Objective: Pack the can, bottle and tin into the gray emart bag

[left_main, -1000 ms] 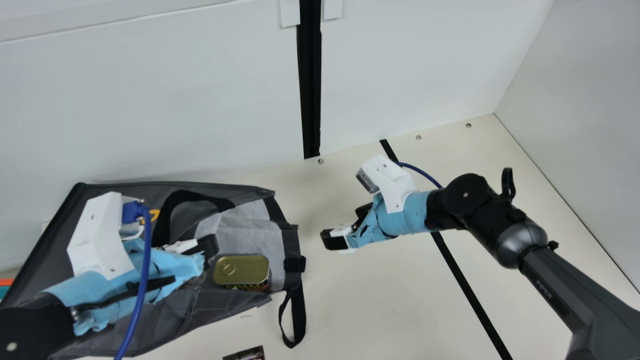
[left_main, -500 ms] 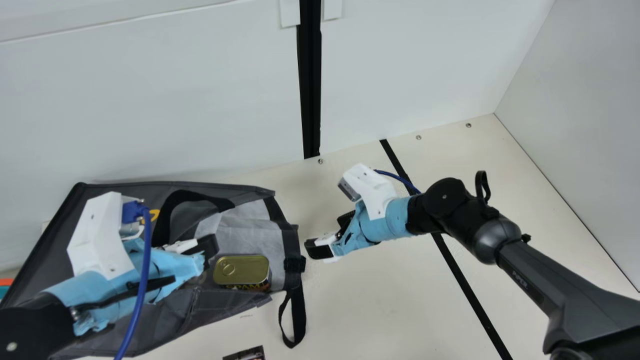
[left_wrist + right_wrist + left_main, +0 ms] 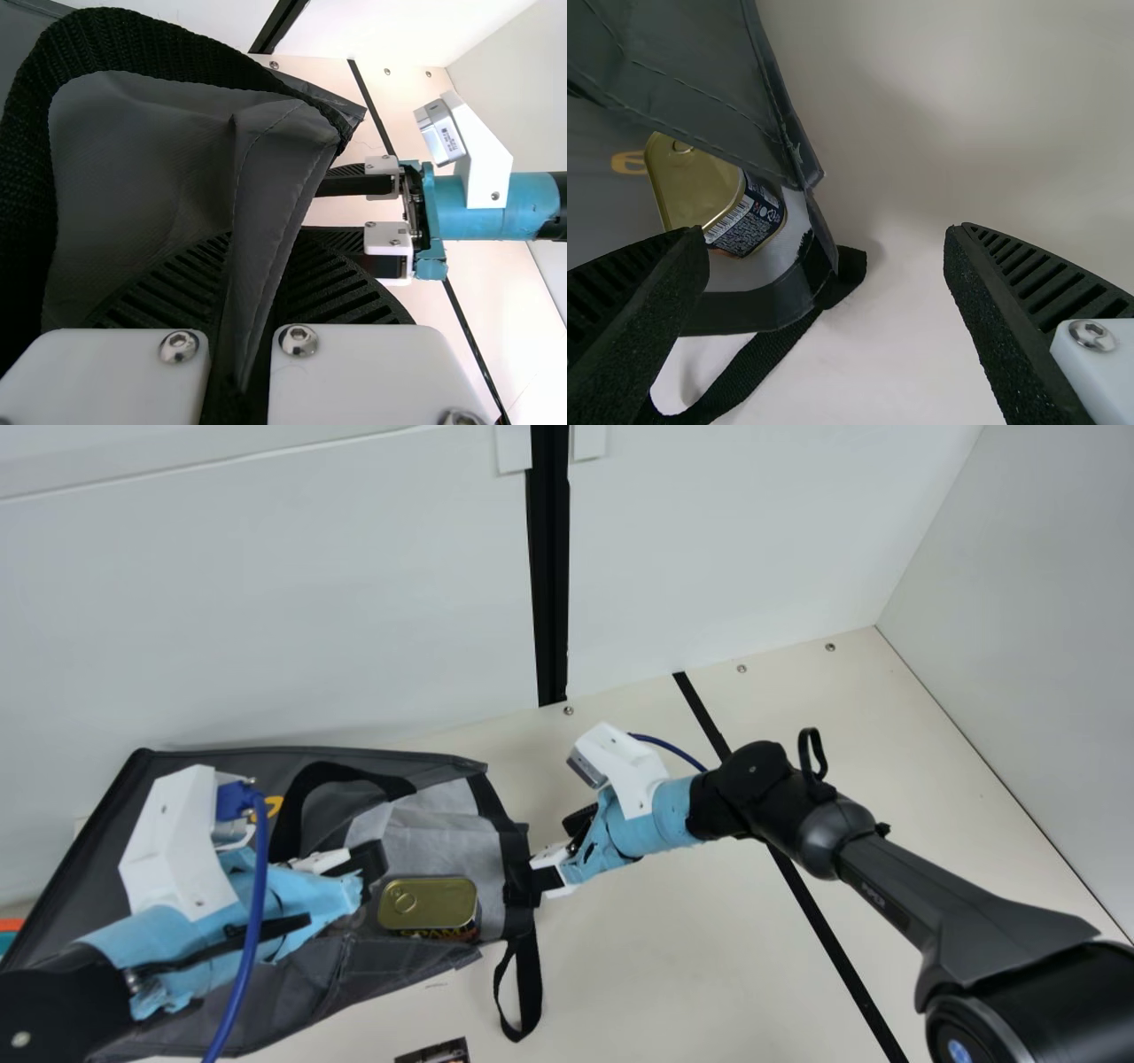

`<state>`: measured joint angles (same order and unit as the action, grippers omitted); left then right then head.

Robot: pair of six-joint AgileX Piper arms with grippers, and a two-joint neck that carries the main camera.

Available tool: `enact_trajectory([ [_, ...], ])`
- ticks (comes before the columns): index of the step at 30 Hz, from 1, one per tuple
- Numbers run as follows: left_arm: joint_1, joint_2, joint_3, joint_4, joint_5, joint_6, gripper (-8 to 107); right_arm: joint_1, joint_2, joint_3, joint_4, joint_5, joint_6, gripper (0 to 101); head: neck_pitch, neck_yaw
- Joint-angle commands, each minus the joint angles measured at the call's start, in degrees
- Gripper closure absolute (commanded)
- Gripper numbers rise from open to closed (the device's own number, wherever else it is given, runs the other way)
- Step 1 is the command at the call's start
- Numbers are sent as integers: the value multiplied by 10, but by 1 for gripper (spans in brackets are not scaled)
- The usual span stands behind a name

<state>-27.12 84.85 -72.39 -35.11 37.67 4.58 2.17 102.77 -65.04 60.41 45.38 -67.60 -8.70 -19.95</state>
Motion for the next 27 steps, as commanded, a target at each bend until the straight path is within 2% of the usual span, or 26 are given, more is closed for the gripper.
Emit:
enact_trajectory([
  [1, 0, 0, 0, 0, 0, 0, 89, 3, 8, -3, 7, 2, -3, 10, -13, 0],
  [27, 0, 0, 0, 0, 0, 0, 89, 50, 119, -83, 69, 1, -30, 10, -13, 0],
])
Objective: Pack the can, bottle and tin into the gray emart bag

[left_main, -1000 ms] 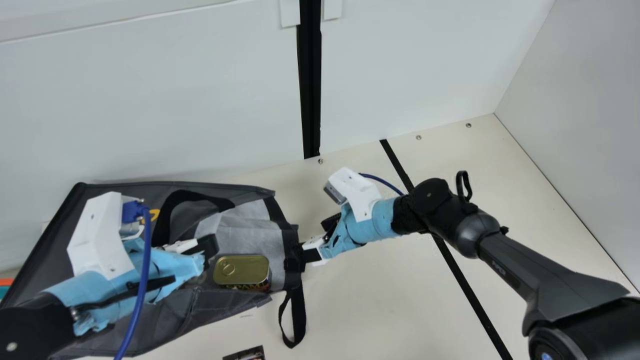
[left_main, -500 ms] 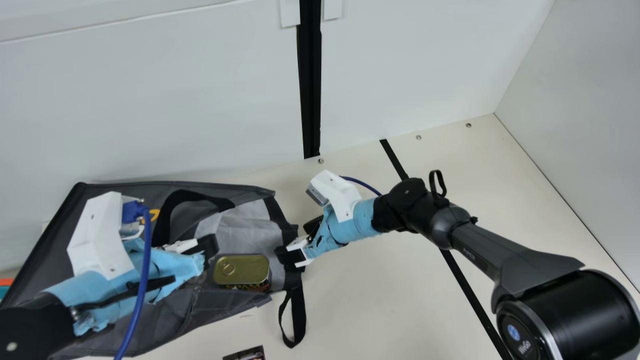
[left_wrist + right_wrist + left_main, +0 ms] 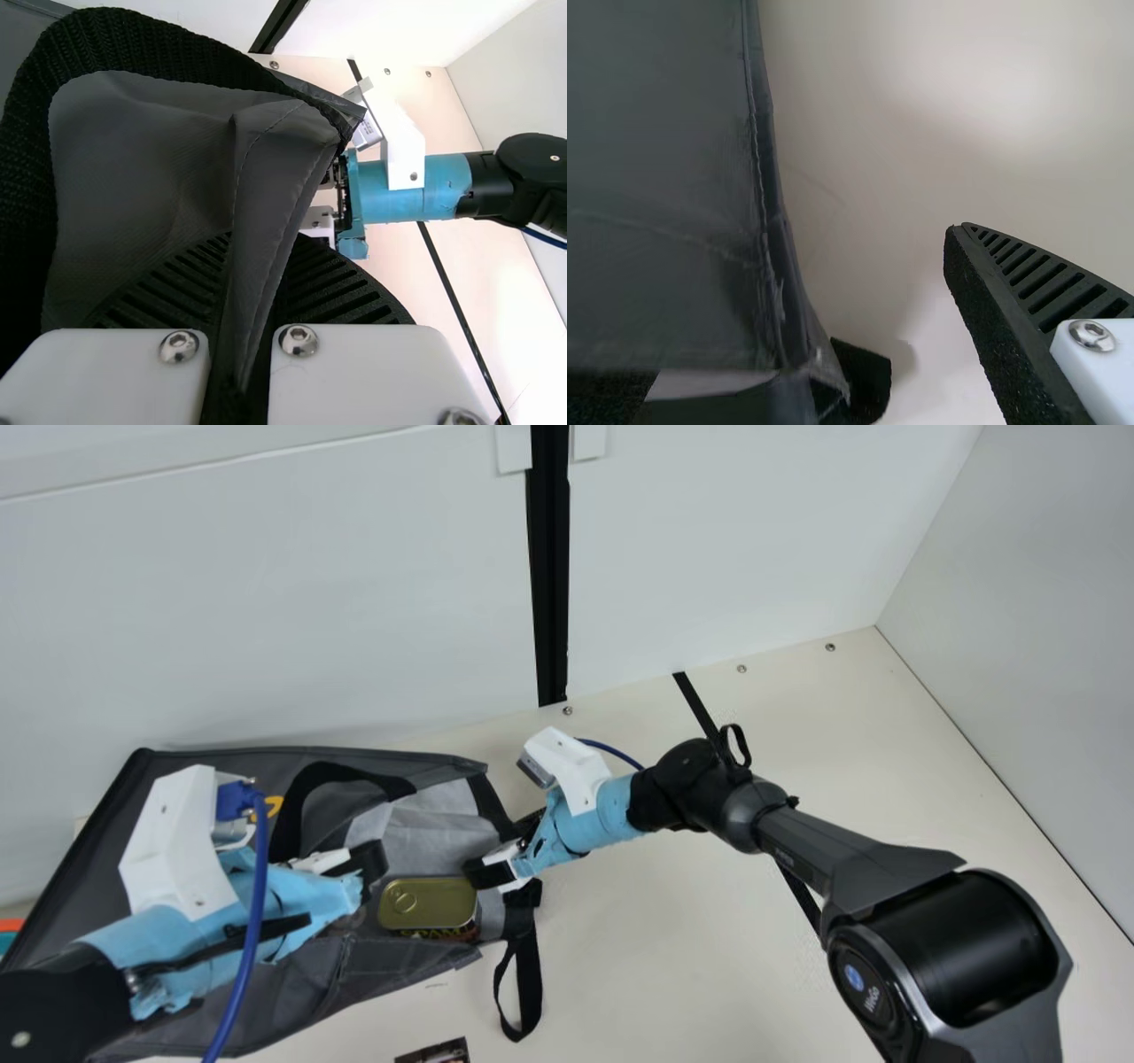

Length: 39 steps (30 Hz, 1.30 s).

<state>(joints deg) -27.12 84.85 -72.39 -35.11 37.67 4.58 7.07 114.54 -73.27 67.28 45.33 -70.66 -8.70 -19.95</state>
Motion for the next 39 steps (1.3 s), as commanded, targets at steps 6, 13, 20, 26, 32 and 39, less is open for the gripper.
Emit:
enact_trajectory([
  [6, 0, 0, 0, 0, 0, 0, 89, 5, 13, -10, 12, 5, -3, 44, -13, 0],
  [13, 0, 0, 0, 0, 0, 0, 89, 3, 16, -7, 23, 14, 0, 91, -13, 0],
  [20, 0, 0, 0, 0, 0, 0, 89, -7, 13, 0, 34, 33, 13, 101, -13, 0],
  [26, 0, 0, 0, 0, 0, 0, 89, -22, 4, 7, 46, 65, 33, 101, -13, 0],
  [32, 0, 0, -1, 1, 1, -1, 89, -39, -10, 12, 54, 102, 52, 101, -13, 0],
  [39, -1, 7, -12, -9, -9, 9, 89, -59, -32, 16, 60, 142, 64, 101, -13, 0],
])
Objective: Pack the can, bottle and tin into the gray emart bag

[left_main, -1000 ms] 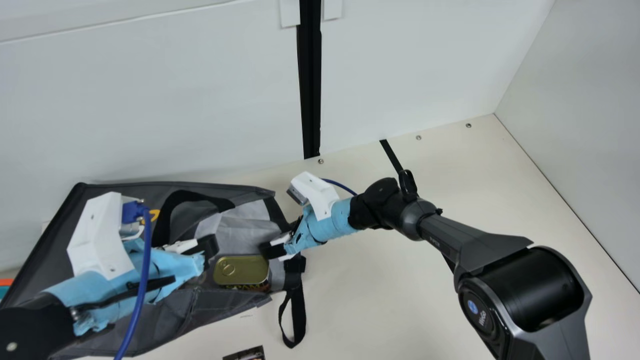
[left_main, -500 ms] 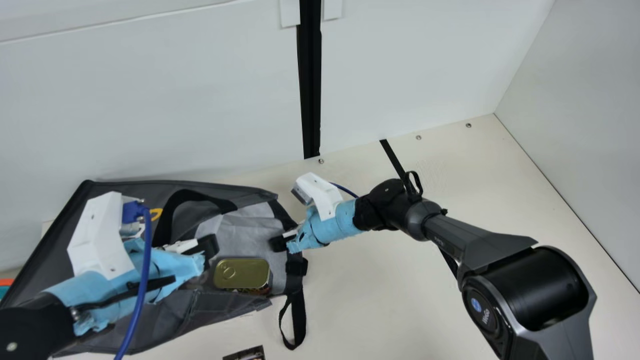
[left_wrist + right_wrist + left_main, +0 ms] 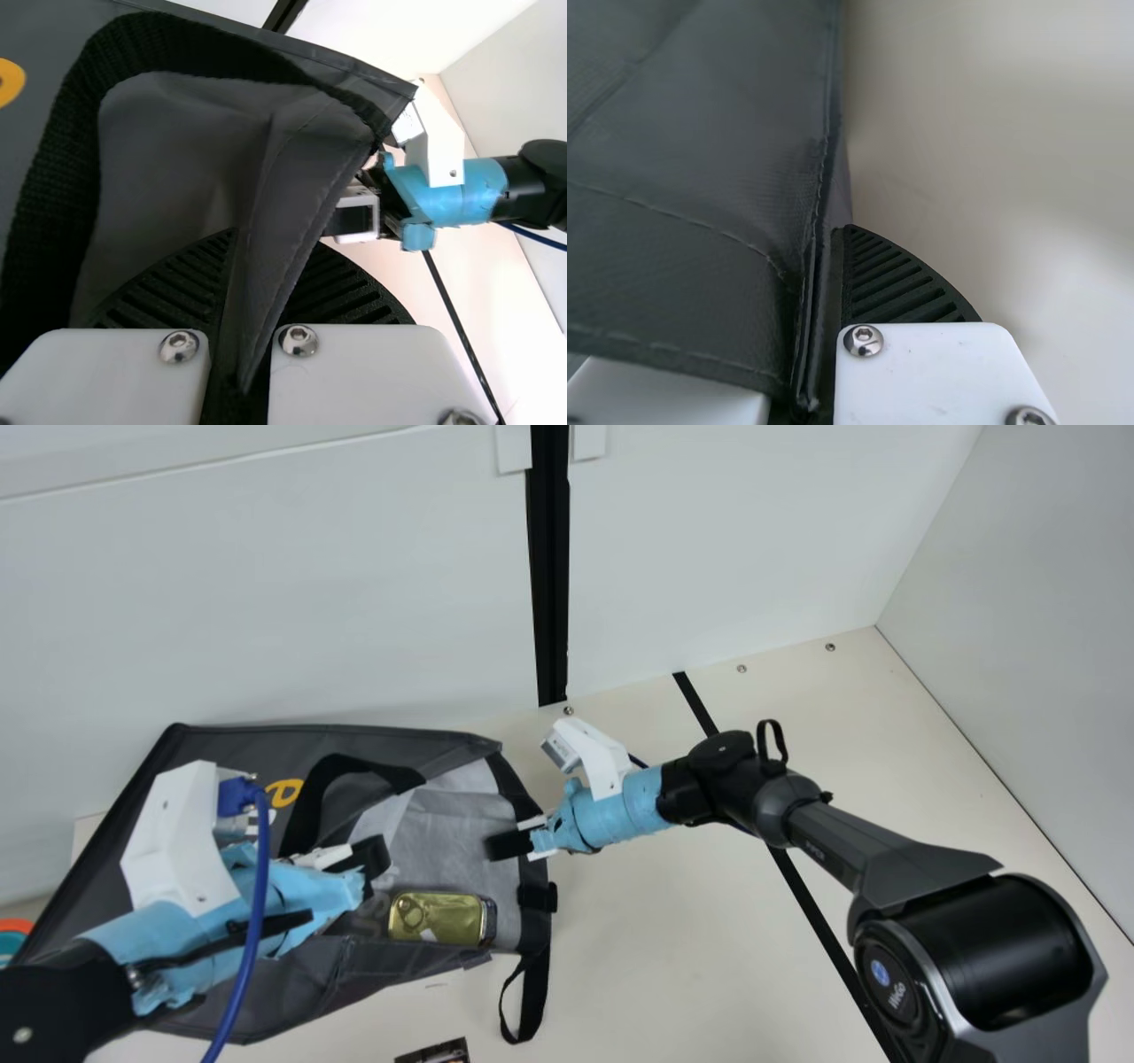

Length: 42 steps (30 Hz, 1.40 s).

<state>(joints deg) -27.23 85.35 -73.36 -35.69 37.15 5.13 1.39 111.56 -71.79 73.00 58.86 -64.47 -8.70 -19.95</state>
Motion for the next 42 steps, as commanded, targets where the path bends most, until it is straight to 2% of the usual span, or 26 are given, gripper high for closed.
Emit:
enact_trajectory([
  [1, 0, 3, -5, -6, -5, 6, 89, -5, -6, 1, 4, 12, 3, 101, -13, 0],
  [12, 8, 19, -39, -49, -22, 55, 89, -35, -54, 11, 14, 58, 14, 101, -13, 0],
  [25, 15, 23, -78, -62, -3, 95, 89, -80, -133, 26, 24, 110, 32, 101, -13, 0],
  [42, 21, 9, -137, -43, 52, 110, 89, -71, -259, 64, 69, 110, 87, 101, -13, 0],
])
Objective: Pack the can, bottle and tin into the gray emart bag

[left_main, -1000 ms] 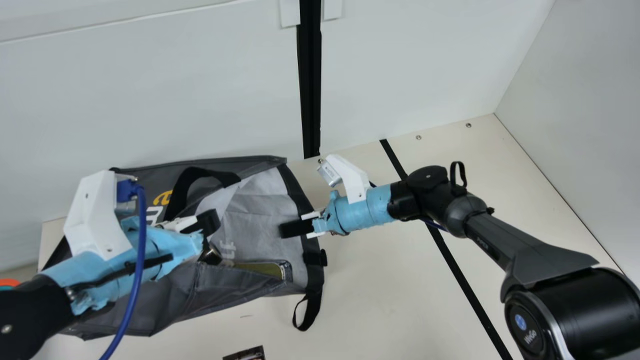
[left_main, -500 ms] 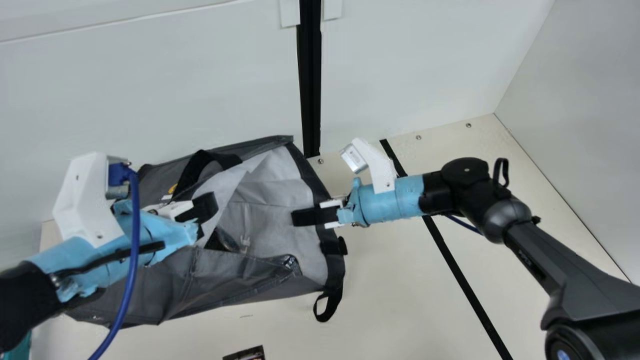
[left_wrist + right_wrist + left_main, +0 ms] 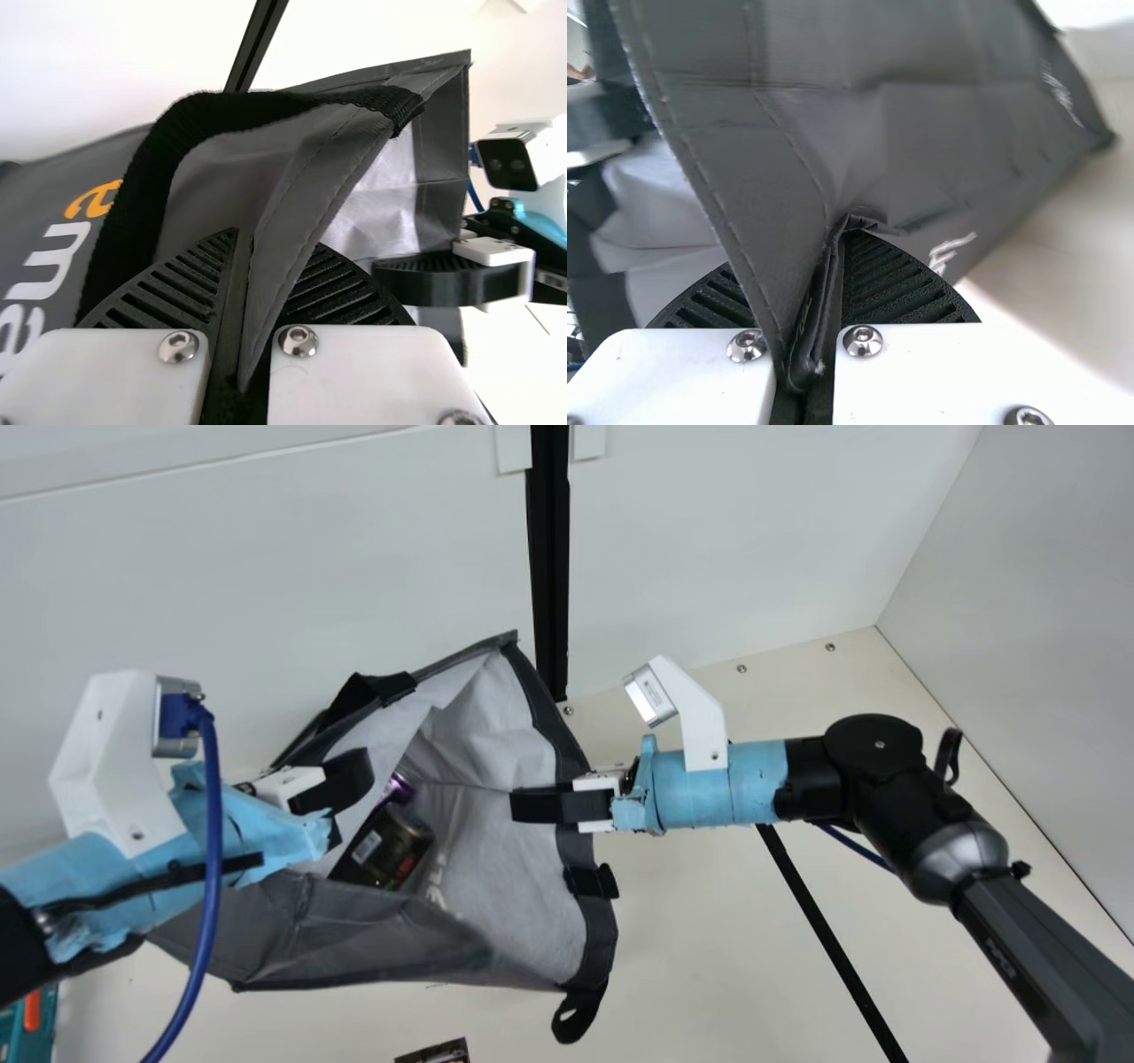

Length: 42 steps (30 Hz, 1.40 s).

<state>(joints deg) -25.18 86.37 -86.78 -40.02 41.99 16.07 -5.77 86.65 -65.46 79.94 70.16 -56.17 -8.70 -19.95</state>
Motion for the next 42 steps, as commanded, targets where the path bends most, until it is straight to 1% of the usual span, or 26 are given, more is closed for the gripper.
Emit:
enact_trajectory([
  [1, 0, -2, -7, 2, 8, 0, 89, 1, -19, 2, 2, -3, 9, 101, -13, 0],
  [8, -3, -12, -42, 23, 46, -12, 89, 7, -78, 7, 18, -3, 47, 101, -13, 0],
  [15, -10, -21, -87, 50, 100, -38, 89, 3, -136, 8, 25, -3, 90, 101, -13, 0],
  [20, -16, -23, -127, 65, 148, -59, 89, -9, -172, 4, 22, -3, 122, 101, -13, 0],
  [26, -22, -16, -177, 68, 221, -78, 89, -33, -215, -5, 0, -3, 163, 101, -13, 0],
  [30, -24, -7, -211, 66, 275, -85, 89, -56, -240, -18, -53, -3, 192, 101, -13, 0],
  [31, -30, -7, -208, 69, 279, -86, 89, -62, -246, -22, -71, -3, 198, 101, -13, 0],
  [36, -64, -14, -172, 87, 279, -82, 89, -86, -267, -48, -172, -3, 211, 101, -13, 0],
  [39, -75, -17, -152, 90, 279, -75, 89, -101, -277, -64, -236, -3, 201, 101, -13, 0],
  [42, -80, -18, -136, 92, 279, -64, 89, -111, -282, -75, -284, -3, 186, 101, -13, 0],
])
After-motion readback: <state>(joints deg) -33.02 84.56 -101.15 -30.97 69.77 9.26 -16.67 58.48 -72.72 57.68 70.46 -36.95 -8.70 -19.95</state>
